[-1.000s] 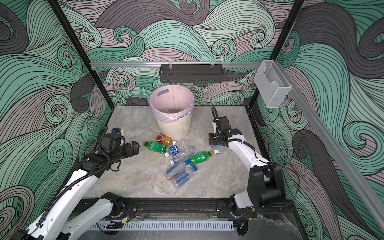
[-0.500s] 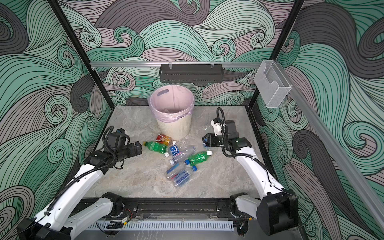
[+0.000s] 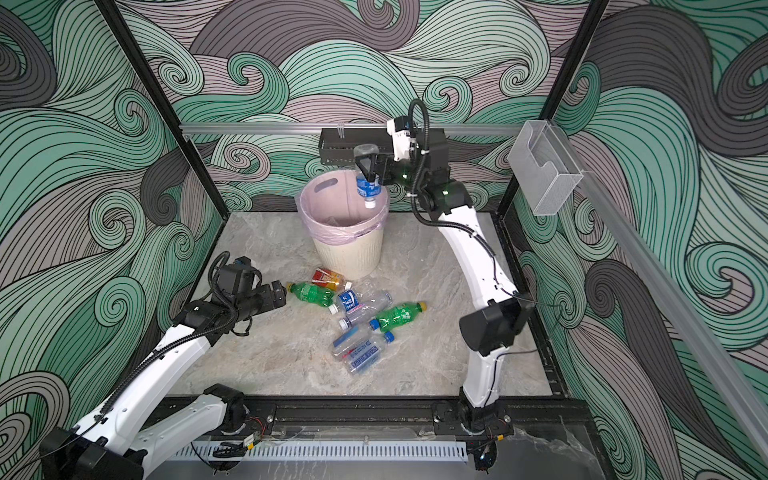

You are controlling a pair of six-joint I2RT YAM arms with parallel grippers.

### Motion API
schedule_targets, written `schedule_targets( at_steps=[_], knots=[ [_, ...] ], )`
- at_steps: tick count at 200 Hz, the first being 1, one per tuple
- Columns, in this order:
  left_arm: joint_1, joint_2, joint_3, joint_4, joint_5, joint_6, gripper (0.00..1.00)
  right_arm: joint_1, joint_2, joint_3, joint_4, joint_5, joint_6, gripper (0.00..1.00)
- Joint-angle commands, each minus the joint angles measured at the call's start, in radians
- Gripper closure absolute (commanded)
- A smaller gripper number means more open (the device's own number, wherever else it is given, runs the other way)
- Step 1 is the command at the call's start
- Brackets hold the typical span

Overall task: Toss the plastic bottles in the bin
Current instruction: 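Open the right gripper over the bin to drop the clear bottle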

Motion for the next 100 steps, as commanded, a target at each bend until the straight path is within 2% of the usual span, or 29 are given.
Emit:
schedule_targets(
  at_steps=[1,18,57,82,100],
  knots=[
    [0.008,0.005,-0.007,0.012,0.018,-0.036,0.05,0.006,0.040,0.080,-0.129,0.011,-0.017,0.08],
    [0.008,0.008,-0.020,0.023,0.022,-0.038,0.05,0.006,-0.037,-0.040,-0.106,0.028,-0.054,0.07],
    [0.008,0.060,-0.013,0.056,0.033,-0.057,0.04,0.004,-0.351,-0.508,0.096,0.054,-0.109,0.01],
    [0.008,0.119,-0.001,0.094,0.070,-0.097,0.04,0.002,-0.523,-0.732,0.086,0.074,-0.161,0.00],
    [0.008,0.169,-0.002,0.127,0.092,-0.159,0.05,0.001,-0.623,-0.855,0.041,0.138,-0.200,0.00]
  ],
)
